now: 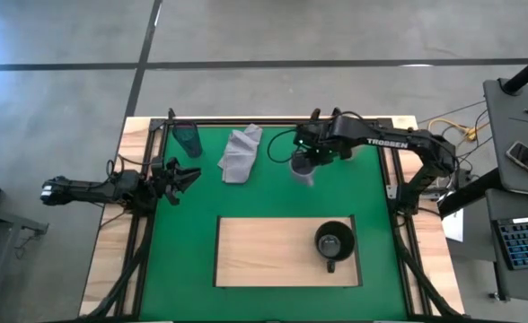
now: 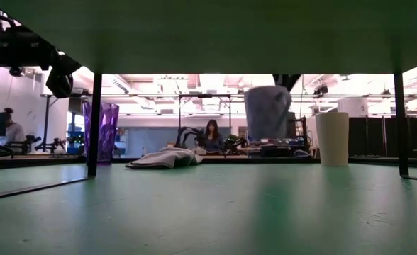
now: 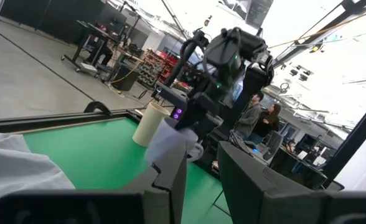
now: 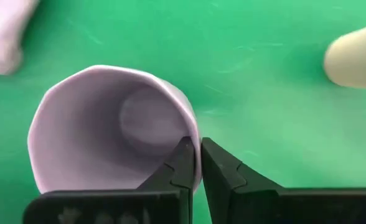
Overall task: Stack small to large cups/mugs on shelf
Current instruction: Put the violet mug on the shelf
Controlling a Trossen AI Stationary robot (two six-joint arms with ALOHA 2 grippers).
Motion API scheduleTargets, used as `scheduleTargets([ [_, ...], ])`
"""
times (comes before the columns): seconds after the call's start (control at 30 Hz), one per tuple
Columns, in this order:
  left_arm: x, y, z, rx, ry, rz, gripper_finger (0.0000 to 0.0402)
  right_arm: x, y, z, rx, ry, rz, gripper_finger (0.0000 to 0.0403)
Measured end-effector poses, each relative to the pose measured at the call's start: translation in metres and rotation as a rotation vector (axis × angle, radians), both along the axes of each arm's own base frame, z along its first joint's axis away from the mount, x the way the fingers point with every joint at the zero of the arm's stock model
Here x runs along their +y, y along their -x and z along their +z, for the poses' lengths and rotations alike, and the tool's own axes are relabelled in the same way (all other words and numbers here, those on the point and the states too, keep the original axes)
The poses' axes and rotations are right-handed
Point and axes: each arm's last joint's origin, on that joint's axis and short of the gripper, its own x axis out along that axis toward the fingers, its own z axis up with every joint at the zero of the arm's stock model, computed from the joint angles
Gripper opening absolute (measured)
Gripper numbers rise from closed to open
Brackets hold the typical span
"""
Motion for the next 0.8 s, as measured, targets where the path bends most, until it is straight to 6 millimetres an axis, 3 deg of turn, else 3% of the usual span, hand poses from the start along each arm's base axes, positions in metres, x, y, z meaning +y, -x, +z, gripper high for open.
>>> scheduleTargets([
  [0.23,0.000,0.000,0.000,0.000,0.000,0.000,0.0077,0.000,-0.004,0.017,-0.057,0.016,0.007,0.0012],
  [0.6,0.000,0.000,0.000,0.001,0.000,0.000,0.0077,-0.002,-0.014,-0.018,0.077,-0.025,0.047,0.0011],
  [0.8,0.000,0.000,0.000,0.003,0.000,0.000,0.0077,-0.006,-0.028,-0.043,0.060,-0.043,0.078,0.0011],
])
